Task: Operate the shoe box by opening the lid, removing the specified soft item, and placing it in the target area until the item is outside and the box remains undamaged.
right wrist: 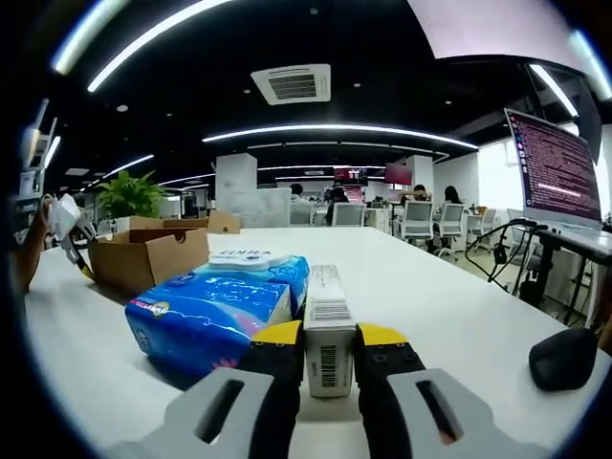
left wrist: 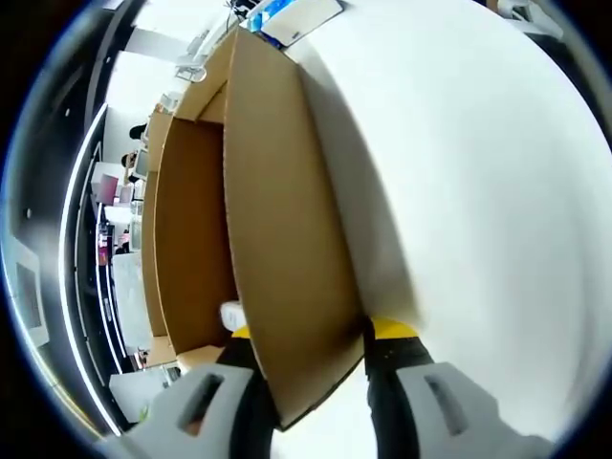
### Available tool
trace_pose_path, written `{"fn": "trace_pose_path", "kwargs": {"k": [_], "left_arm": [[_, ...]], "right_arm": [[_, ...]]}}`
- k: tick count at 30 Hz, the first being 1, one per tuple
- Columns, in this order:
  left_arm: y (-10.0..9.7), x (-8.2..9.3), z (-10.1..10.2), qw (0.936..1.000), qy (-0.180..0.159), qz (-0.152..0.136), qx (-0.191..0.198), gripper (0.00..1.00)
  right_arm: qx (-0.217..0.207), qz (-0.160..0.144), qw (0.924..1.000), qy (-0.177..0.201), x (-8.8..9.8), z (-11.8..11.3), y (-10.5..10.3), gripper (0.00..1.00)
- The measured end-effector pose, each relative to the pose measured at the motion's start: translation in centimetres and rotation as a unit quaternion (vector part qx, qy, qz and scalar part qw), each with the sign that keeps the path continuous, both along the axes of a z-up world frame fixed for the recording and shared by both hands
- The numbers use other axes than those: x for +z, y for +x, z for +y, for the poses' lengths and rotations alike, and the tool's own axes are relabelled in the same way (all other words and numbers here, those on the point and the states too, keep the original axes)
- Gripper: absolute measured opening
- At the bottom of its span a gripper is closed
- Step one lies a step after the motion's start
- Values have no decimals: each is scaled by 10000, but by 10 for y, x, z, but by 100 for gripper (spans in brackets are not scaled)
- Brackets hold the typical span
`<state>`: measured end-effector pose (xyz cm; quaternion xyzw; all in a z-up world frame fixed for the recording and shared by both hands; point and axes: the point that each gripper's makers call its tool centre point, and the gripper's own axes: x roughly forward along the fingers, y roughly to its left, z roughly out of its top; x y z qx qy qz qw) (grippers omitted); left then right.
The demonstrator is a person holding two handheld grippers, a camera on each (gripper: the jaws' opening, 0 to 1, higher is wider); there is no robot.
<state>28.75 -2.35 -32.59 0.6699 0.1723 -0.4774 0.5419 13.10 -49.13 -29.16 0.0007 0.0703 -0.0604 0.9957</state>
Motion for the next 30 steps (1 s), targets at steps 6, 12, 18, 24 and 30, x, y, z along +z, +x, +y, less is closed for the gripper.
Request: {"fn": "trace_pose_path", "kwargs": {"k": [6, 12, 18, 24, 30], "left_arm": [[-2, 0, 0, 10000, -1, 3, -6, 33], [-1, 0, 0, 10000, 4, 1, 4, 33], [0, 0, 0, 10000, 4, 6, 13, 33], [0, 0, 0, 10000, -3, -8, -20, 33], [0, 0, -1, 10000, -6, 11, -44, 33]], "right_arm": [[47, -17, 10000, 25, 0, 1, 0, 20], [11, -46, 9998, 182, 3, 0, -3, 30], [9, -166, 9996, 241, 27, 4, -19, 34], [332, -314, 9982, -394, 86, 35, -15, 33], [1339, -216, 9831, -1226, 128, 104, 32, 33]]}}
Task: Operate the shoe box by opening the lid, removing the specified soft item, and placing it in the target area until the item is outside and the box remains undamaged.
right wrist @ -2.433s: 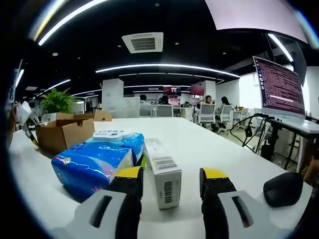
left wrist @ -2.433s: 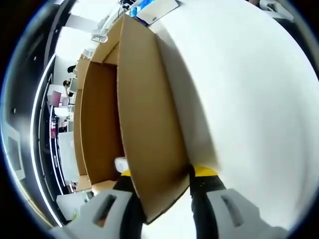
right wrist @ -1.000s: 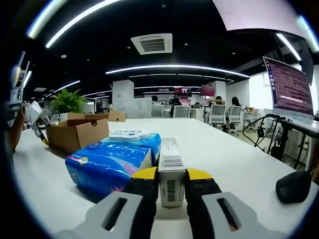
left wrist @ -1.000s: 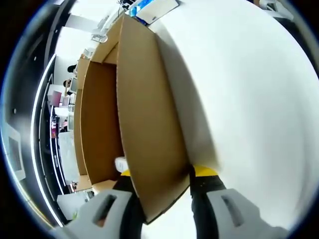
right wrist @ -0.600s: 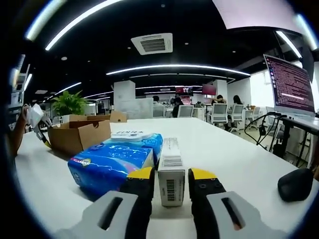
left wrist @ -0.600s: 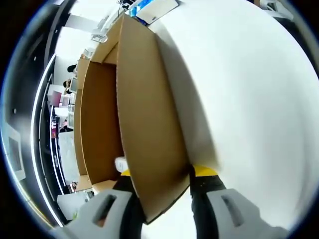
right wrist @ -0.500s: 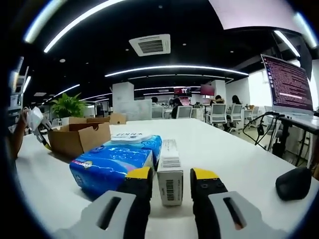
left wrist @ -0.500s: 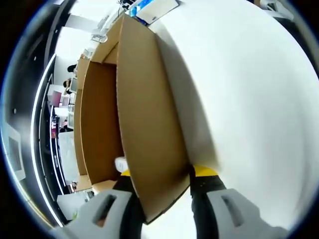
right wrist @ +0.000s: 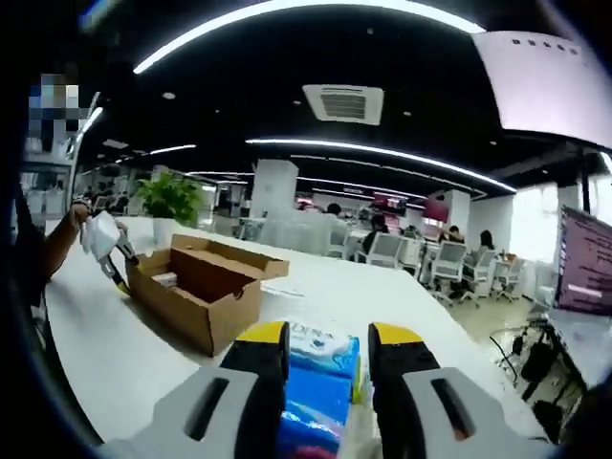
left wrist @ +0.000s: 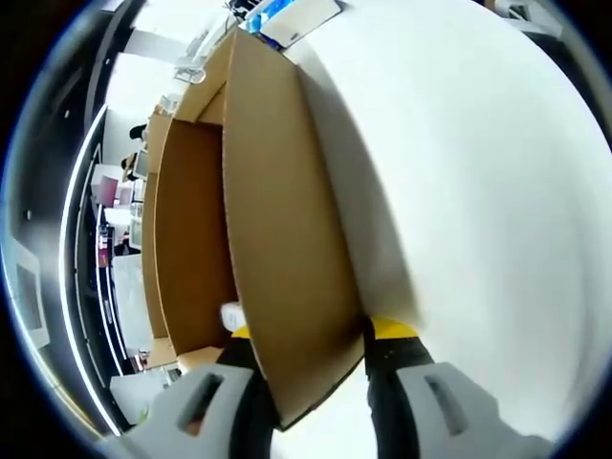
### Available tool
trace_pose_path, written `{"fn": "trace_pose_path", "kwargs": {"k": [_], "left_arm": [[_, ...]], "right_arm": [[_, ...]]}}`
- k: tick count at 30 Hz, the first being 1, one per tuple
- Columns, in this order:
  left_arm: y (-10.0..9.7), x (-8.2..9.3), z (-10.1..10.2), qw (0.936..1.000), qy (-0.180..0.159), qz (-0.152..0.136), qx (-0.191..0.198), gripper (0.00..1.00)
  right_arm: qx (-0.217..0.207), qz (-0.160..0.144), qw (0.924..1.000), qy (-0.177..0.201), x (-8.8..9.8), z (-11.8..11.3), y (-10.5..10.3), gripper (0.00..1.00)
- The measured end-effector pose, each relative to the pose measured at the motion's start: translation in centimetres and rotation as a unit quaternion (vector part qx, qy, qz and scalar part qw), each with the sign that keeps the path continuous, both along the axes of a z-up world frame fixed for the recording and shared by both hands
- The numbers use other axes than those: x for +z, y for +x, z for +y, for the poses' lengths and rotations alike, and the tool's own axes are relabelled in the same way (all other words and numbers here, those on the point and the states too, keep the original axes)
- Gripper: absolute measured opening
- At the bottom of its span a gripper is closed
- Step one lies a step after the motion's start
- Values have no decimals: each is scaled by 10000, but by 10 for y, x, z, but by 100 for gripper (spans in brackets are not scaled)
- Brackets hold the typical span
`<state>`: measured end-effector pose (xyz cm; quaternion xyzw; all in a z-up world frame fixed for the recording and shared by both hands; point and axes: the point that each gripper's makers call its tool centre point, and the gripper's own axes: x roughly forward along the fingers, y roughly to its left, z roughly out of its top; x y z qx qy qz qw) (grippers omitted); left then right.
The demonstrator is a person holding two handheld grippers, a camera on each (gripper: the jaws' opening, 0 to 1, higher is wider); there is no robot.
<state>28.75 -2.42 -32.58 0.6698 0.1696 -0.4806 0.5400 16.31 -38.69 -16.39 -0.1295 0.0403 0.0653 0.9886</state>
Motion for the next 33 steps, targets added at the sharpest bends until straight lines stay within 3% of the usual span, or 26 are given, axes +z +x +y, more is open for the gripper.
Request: {"fn": "trace_pose_path", "kwargs": {"k": [4, 8, 12, 13, 17, 20, 30, 32, 33], "left_arm": [[-1, 0, 0, 10000, 2, 3, -19, 33], [0, 0, 0, 10000, 3, -10, 1, 33], [0, 0, -1, 10000, -2, -1, -13, 33], [0, 0, -1, 10000, -3, -1, -20, 33], [0, 0, -1, 10000, -19, 18, -24, 34], [0, 0, -1, 10000, -16, 20, -20, 34], [-1, -1, 0, 10000, -17, 30, -31, 34], [-1, -1, 0, 10000, -14, 30, -34, 34], [-1, -1, 0, 10000, -16, 34, -37, 34]], "right_arm": [[771, 69, 9953, -584, 20, 59, 38, 33], [1291, 346, 9862, -977, 23, 107, 65, 38], [1993, 372, 9657, -1624, 27, 158, 86, 37], [2166, 442, 9573, -1863, 27, 168, 90, 38], [2479, 665, 9440, -2072, 27, 194, 104, 45], [2633, 682, 9337, -2330, 26, 205, 111, 45], [3489, 968, 8713, -3314, 13, 258, 130, 53], [3732, 982, 8459, -3681, 5, 269, 135, 54], [3749, 975, 8435, -3722, 4, 271, 136, 54]]}}
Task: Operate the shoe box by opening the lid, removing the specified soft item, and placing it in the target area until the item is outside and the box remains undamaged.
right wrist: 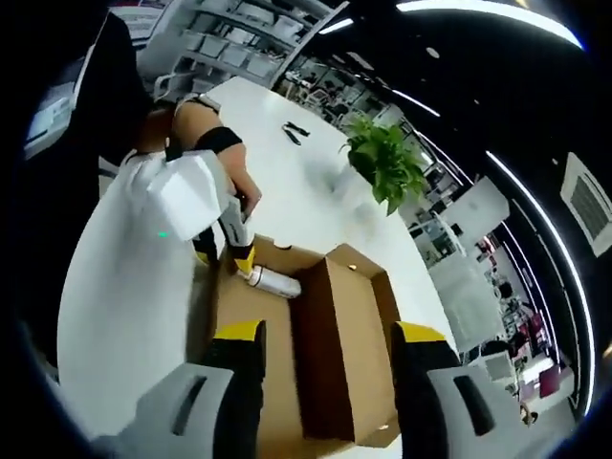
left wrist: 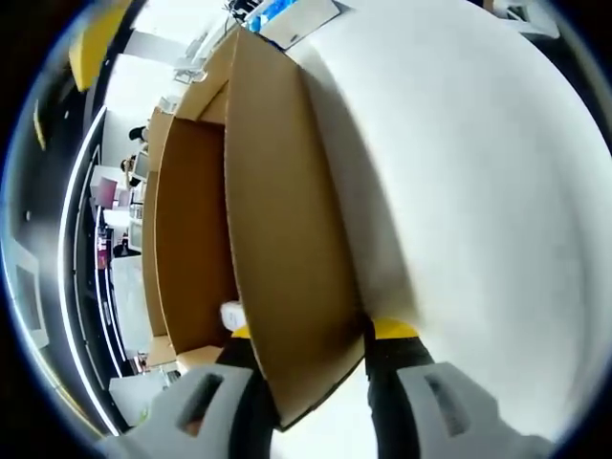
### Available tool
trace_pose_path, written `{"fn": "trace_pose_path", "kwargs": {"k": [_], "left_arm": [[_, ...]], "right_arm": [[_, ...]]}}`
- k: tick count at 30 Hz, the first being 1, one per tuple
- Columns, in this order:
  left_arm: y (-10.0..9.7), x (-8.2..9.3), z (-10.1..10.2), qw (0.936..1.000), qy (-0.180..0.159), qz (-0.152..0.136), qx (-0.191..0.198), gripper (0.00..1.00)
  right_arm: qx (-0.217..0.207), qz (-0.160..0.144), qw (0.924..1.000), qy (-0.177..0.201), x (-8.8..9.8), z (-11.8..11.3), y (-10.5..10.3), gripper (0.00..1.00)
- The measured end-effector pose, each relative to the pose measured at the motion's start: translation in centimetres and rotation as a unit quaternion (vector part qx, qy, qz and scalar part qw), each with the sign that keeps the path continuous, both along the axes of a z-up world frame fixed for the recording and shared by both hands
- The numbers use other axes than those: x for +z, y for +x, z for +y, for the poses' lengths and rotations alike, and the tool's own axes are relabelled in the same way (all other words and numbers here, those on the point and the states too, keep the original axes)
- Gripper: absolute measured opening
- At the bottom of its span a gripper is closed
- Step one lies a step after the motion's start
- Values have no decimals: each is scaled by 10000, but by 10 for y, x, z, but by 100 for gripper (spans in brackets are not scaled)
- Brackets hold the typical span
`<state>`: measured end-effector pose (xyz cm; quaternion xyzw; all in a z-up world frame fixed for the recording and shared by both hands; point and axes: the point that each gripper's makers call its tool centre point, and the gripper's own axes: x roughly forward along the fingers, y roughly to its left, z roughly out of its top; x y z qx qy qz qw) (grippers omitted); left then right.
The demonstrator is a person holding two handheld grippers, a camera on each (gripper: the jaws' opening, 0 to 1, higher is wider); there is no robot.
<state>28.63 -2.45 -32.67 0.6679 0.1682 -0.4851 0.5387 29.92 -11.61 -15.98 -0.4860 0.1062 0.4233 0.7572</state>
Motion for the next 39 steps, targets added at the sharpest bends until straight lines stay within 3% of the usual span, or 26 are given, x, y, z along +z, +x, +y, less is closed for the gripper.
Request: {"fn": "trace_pose_path", "kwargs": {"k": [7, 13, 15, 20, 31, 33, 39], "left_arm": [[0, 0, 0, 10000, 0, -11, -2, 34], [0, 0, 0, 10000, 10, -22, 11, 34], [0, 0, 0, 10000, 4, -11, -1, 34], [0, 0, 1, 10000, 11, -12, -11, 33], [-5, 0, 2, 10000, 13, -7, -47, 33], [-5, 0, 2, 10000, 14, -5, -55, 33], [-6, -1, 2, 10000, 19, -14, -45, 33]], "right_arm": [[462, 169, 9955, -813, -33, 12, 19, 53], [938, 378, 9918, -787, -49, 36, 28, 51], [1229, 396, 9878, -869, -57, 47, 29, 50], [1495, 537, 9811, -1108, -76, 64, 37, 50], [1753, 987, 9639, -1744, -125, 89, 60, 50], [1718, 925, 9644, -1784, -127, 93, 66, 50], [1724, 1227, 9586, -1903, -141, 97, 64, 49]]}}
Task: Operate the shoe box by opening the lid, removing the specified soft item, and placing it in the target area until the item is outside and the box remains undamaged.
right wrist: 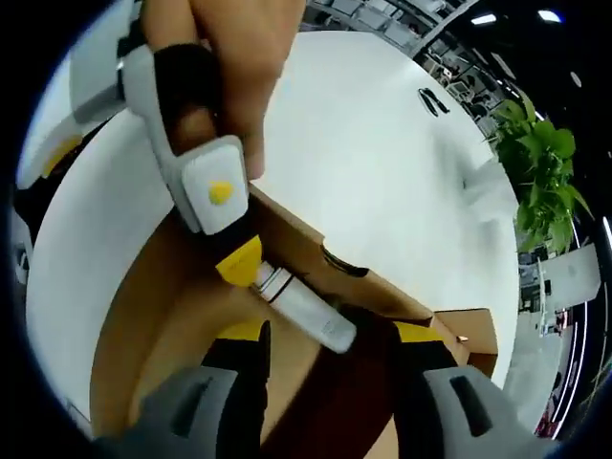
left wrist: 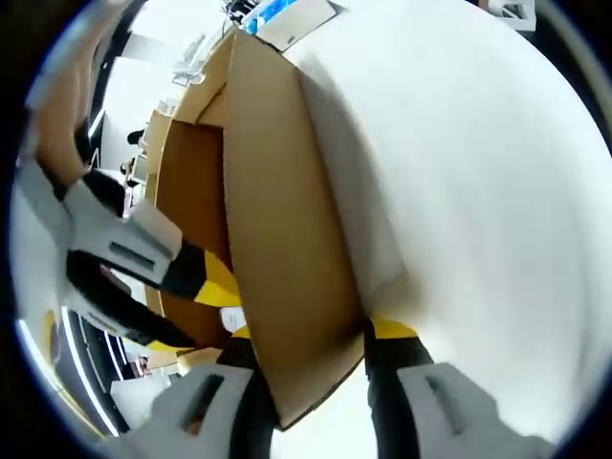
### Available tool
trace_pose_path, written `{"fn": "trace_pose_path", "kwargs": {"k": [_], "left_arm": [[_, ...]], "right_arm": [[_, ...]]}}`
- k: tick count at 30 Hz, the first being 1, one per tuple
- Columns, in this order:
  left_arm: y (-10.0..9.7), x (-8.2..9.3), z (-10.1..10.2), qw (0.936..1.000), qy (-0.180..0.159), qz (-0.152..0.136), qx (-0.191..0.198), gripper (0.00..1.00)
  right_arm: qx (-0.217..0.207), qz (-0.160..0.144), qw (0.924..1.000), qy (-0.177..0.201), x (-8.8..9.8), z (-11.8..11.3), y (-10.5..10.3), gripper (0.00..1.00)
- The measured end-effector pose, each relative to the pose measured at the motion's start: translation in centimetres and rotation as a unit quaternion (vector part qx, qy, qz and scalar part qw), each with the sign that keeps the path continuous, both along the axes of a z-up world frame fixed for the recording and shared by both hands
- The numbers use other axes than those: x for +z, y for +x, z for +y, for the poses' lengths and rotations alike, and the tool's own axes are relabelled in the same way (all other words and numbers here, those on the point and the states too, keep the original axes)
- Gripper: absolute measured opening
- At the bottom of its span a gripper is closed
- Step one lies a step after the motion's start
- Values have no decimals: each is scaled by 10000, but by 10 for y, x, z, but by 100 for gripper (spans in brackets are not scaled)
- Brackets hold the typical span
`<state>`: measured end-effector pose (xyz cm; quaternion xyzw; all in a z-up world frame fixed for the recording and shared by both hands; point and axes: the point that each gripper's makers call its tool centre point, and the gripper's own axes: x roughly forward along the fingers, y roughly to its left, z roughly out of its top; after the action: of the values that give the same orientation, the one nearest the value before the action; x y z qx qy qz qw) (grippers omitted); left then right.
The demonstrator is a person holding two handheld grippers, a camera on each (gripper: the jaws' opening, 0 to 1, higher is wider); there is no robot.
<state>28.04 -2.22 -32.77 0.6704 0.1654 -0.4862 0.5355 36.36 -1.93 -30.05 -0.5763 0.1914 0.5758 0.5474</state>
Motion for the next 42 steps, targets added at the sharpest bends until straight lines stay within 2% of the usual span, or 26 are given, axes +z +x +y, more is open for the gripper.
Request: {"fn": "trace_pose_path", "kwargs": {"k": [3, 6, 11, 15, 21, 30, 34, 38, 42], "left_arm": [[0, 0, 0, 10000, 4, 0, -18, 33], [0, -1, 0, 10000, -1, 2, -33, 33], [1, -1, -1, 10000, 4, 10, -33, 33], [2, 0, -1, 10000, 8, 4, -24, 33], [4, 1, -1, 10000, -17, 37, -36, 33], [5, 2, 0, 10000, -11, 35, -25, 33], [5, 2, 0, 10000, -10, 24, -3, 33], [4, 3, 0, 10000, -14, 29, -5, 34], [4, 2, 1, 10000, -13, 23, 9, 34]], "right_arm": [[41, 62, 10000, -62, -7, 2, 1, 47], [102, 61, 9998, -147, -13, 2, 2, 40], [84, 246, 9995, -187, -24, 3, 1, 40], [158, 327, 9987, -366, -32, 0, 1, 39], [12, 502, 9981, -357, -29, -10, 3, 32], [-190, 836, 9954, -422, -28, -32, -14, 26], [-253, 909, 9949, -348, -28, -39, -19, 24], [-460, 1026, 9936, -118, -29, -45, -25, 23], [-979, 1255, 9868, 312, -29, -54, -30, 22]]}}
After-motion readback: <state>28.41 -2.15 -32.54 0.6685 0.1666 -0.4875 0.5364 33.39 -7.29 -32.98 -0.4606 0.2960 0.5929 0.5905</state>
